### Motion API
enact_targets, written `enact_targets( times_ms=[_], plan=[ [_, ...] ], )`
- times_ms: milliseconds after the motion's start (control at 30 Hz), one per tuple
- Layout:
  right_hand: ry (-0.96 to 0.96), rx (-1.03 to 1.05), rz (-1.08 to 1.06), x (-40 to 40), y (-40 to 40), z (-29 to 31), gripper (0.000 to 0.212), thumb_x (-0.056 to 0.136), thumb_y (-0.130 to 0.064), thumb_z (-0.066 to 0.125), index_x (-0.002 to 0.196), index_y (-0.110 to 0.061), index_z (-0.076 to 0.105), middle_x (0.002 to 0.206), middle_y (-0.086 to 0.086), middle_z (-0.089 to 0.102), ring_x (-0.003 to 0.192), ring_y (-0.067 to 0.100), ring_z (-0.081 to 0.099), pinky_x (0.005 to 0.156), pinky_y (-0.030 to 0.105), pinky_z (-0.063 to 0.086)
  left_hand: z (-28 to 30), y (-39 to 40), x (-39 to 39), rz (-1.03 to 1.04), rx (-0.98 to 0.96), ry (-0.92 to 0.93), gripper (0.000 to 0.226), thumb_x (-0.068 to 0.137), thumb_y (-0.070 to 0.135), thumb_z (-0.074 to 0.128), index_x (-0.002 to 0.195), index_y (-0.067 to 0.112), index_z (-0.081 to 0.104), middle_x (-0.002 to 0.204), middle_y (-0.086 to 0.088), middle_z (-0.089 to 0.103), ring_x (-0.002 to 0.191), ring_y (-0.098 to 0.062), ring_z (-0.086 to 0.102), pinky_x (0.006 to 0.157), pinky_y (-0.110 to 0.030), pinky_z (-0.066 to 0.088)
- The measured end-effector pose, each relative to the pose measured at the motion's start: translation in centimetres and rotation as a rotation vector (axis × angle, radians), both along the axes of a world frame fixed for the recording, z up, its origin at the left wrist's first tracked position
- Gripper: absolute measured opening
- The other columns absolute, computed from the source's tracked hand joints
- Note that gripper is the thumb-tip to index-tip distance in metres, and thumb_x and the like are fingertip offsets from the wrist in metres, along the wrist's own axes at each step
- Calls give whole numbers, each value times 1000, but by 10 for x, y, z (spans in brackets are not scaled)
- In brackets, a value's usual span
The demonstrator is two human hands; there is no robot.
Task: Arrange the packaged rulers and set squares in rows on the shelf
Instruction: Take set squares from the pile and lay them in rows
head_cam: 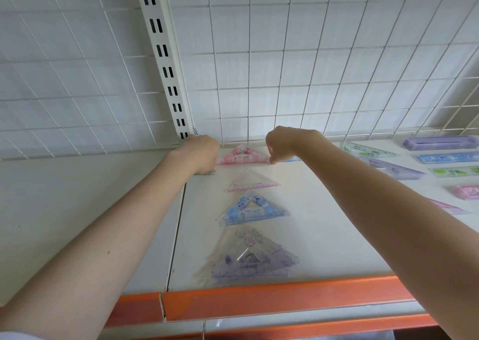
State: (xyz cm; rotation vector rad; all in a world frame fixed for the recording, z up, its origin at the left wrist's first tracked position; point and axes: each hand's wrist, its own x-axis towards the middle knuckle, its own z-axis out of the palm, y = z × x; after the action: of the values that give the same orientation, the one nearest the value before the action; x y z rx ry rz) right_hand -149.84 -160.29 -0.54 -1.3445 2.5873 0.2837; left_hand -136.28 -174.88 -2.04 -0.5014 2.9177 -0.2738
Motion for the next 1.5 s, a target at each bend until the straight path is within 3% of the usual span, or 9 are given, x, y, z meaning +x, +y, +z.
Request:
enact_targets(
  times_ms=[67,133,300,433,667,1100,1267,1400,1500],
  plan=[
    [2,-63,-8,-2,2,3,19,81,-17,62,92,-2,63,97,12,62,74,25,53,64,29,42,7,1,3,-13,-16,48,24,89,10,43,68,13,55,83,-6,54,82,-25,53,73,-32,37],
    [-2,-154,-9,-1,5,6,21,79,-13,58,95,0,65,101,15,65,79,28,60,68,33,48,13,1,7,-43,-22,106,20,93,19,46,98,14,65,106,-5,57,101,-25,54,80,-32,35],
    [-50,-292,76,15,20,2,22,84,-12,47,92,-9,68,97,11,67,85,29,62,76,40,54,8,20,25,-94,60,208,33,92,4,42,115,18,61,115,-1,57,109,-24,51,90,-33,38],
    [-96,-296,200,31,37,-13,30,93,-17,43,112,-22,66,114,2,61,105,22,55,92,35,45,-1,33,43,-114,118,164,59,86,-10,37,133,23,51,123,-2,50,117,-25,42,95,-35,35],
    [61,-294,304,36,61,-40,35,97,-35,42,129,-34,56,129,0,47,117,22,42,97,34,29,-12,48,63,-134,133,94,77,84,-10,34,141,43,32,107,5,35,107,-17,35,93,-31,27],
    [106,-295,255,41,55,-38,36,98,-37,38,129,-31,55,131,0,46,119,22,39,96,32,28,-13,45,57,-84,94,51,74,87,-6,33,144,40,26,121,2,39,113,-19,34,96,-32,28],
    [-63,-432,131,45,63,-26,35,94,-27,50,128,-20,56,124,3,52,116,22,44,97,33,33,-8,45,68,-57,125,112,38,97,21,40,135,26,43,128,1,46,122,-21,37,101,-34,29],
    [-203,-392,63,54,78,-17,25,91,-26,56,115,-21,62,111,-2,57,90,10,46,79,22,35,-1,52,84,-17,240,40,34,96,35,46,125,19,50,118,4,57,117,-19,46,96,-29,32],
    [-253,-339,35,62,88,-15,27,87,-28,60,113,-22,61,107,-5,57,87,9,44,75,21,34,-3,57,95,-10,286,30,31,94,38,49,117,18,53,110,4,57,110,-17,47,92,-28,35]
  ],
)
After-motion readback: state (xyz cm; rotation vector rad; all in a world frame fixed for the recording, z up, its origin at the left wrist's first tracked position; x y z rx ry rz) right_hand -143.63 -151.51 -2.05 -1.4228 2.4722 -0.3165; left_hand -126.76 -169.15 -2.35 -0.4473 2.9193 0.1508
